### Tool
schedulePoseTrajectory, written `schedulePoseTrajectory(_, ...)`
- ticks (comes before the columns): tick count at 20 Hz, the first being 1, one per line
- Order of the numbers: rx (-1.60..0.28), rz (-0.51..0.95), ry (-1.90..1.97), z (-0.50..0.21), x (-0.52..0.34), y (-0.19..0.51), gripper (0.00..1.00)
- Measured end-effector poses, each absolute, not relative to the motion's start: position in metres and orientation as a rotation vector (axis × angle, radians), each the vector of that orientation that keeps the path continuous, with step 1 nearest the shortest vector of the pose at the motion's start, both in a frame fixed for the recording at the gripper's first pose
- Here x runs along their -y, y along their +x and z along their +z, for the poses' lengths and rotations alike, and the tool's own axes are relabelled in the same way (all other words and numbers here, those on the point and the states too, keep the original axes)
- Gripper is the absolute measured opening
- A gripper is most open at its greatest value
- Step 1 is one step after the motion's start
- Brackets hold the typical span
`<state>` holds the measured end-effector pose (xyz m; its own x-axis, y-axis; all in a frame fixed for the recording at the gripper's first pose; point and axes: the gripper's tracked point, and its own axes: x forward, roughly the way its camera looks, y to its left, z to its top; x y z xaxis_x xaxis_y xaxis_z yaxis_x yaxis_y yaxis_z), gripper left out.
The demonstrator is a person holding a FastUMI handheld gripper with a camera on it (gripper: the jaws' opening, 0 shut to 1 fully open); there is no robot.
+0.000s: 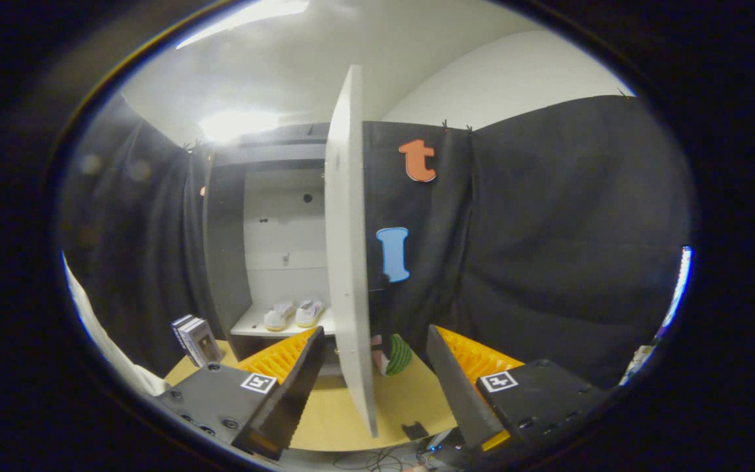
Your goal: Open the shoe cabinet door, grab the shoes and put them into the shoe cabinet, then close the shoe cabinet door.
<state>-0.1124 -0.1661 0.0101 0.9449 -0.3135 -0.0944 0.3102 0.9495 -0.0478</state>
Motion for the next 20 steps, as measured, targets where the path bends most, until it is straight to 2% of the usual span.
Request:
schedulePoseTrajectory(3,-0.085,-0.299,-0.035,0.018,0.227,-0.085,0.96)
schedulePoseTrajectory(7,-0.069,-0.221,-0.044,0.01,0.265,-0.014,0.96)
schedulePoseTrajectory(14,-0.1,-0.076,-0.029,-0.021,0.26,0.069,0.96)
schedulePoseTrajectory(20,-0.107,-0.021,-0.049,-0.029,0.237,0.085,0.95)
